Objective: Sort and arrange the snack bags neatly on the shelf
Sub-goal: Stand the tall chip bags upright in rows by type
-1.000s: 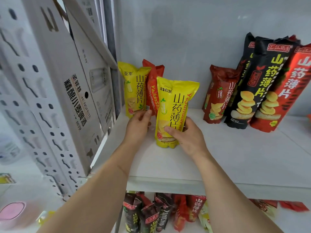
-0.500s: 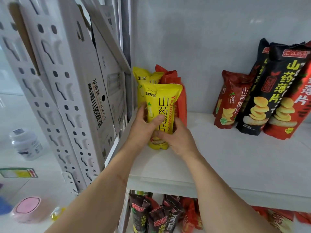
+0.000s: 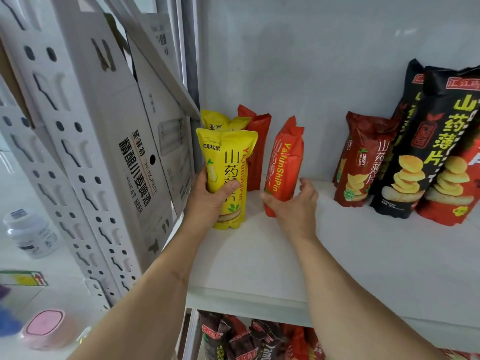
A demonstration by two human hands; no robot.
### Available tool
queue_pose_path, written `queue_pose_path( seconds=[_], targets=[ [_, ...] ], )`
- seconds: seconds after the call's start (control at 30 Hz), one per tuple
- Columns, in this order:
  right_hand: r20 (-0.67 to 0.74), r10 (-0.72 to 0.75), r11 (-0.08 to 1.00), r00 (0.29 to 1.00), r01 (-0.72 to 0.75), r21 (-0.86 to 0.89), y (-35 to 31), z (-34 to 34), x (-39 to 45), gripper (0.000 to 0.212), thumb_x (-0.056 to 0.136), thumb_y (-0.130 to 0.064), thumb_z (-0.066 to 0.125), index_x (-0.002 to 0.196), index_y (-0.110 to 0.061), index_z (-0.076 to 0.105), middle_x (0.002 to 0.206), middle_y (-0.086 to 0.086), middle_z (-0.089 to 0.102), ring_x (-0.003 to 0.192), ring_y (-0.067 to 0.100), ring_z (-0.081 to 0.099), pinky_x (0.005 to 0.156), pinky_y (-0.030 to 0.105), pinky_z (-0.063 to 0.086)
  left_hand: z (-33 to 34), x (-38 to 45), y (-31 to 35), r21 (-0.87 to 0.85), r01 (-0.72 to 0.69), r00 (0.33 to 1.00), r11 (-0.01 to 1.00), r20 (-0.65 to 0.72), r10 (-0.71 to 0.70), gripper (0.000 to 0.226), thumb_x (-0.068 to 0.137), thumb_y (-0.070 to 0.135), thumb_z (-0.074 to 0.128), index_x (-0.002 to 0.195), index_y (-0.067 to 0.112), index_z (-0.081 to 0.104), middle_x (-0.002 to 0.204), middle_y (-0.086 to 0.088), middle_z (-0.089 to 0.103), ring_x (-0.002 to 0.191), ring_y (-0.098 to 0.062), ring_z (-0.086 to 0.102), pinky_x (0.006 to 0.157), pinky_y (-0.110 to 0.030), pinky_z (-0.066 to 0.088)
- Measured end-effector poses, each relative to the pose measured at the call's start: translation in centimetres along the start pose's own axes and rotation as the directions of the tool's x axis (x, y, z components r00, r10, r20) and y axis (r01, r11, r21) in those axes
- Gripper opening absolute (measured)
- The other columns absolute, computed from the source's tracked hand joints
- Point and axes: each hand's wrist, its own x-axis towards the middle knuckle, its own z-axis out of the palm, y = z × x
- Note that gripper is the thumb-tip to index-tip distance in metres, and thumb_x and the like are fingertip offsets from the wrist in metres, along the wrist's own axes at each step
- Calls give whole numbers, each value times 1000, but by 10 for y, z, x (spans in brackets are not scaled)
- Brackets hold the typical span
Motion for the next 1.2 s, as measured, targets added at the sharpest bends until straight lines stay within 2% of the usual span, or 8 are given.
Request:
queue_pose_path(
  seconds=[0.13, 0.33, 0.43, 0.6, 0.83, 0.93, 1.07, 1.2],
  targets=[
    [65, -18, 995, 998, 12, 100, 14, 14, 14, 98, 67, -43, 86, 144, -22, 30, 139, 2, 45, 117, 20, 57, 90, 36, 50, 5, 1, 0, -136, 51, 999, 989, 15, -50, 45, 88, 22, 75, 123, 44, 57, 115, 12, 71, 97, -13, 73, 63, -39, 61],
    [211, -34, 975, 977, -14, 222, 18, -8, 25, 85, 76, -33, 83, 141, -27, 28, 116, -9, 58, 89, 5, 62, 72, 26, 53, 16, 1, 5, -4, 0, 973, 1000, -229, -1, 90, 81, 44, 78, 154, 27, 29, 151, 3, 45, 127, -4, 55, 80, -29, 60],
    [285, -20, 971, 958, -49, 234, 23, -23, 35, 83, 81, -25, 78, 145, -25, 25, 125, -7, 54, 98, 9, 60, 75, 23, 51, 32, -7, 16, 398, -174, 839, 901, -419, 348, 91, 80, 63, 65, 151, 16, 33, 159, -5, 25, 147, -14, 25, 118, -42, 32],
    [339, -34, 969, 940, -52, 242, 31, -36, 55, 101, 70, -36, 88, 148, -29, 23, 138, -8, 48, 120, 14, 53, 100, 36, 50, 81, -5, 49, 647, -566, 545, 511, -171, 821, 51, 94, 27, 65, 131, -5, 53, 143, -27, 39, 139, -36, 35, 119, -37, 27],
    [402, -59, 966, 914, -50, 254, 40, -45, 79, 90, 75, -34, 84, 144, -25, 28, 130, -11, 50, 109, 8, 50, 81, 15, 46, 135, 33, 56, 589, -465, 817, 660, -1, 576, 52, 97, 27, 60, 142, 4, 48, 151, -11, 41, 142, -18, 33, 113, -11, 19],
    [405, -52, 967, 913, -56, 250, 46, -48, 89, 87, 76, -32, 83, 144, -23, 29, 126, -11, 50, 107, 8, 49, 80, 16, 47, 147, 60, 52, 634, -330, 880, 700, -61, 471, 58, 95, 25, 62, 146, 6, 43, 155, -12, 34, 146, -23, 28, 116, -21, 17],
    [402, -49, 955, 915, -76, 288, 54, -51, 104, 85, 76, -31, 83, 143, -24, 31, 129, -8, 52, 105, 9, 51, 69, 10, 46, 151, 102, 63, 819, -121, 942, 561, -82, 324, 74, 92, 28, 63, 153, 7, 28, 161, -16, 19, 150, -34, 14, 123, -40, 16],
    [435, -50, 935, 899, -111, 337, 60, -49, 109, 81, 77, -32, 82, 142, -27, 35, 127, -9, 54, 99, 6, 56, 56, 10, 47, 155, 130, 96, 966, -95, 992, 243, 70, 107, 72, 90, 36, 62, 151, 11, 33, 156, -14, 30, 143, -36, 26, 116, -40, 25]
  ],
)
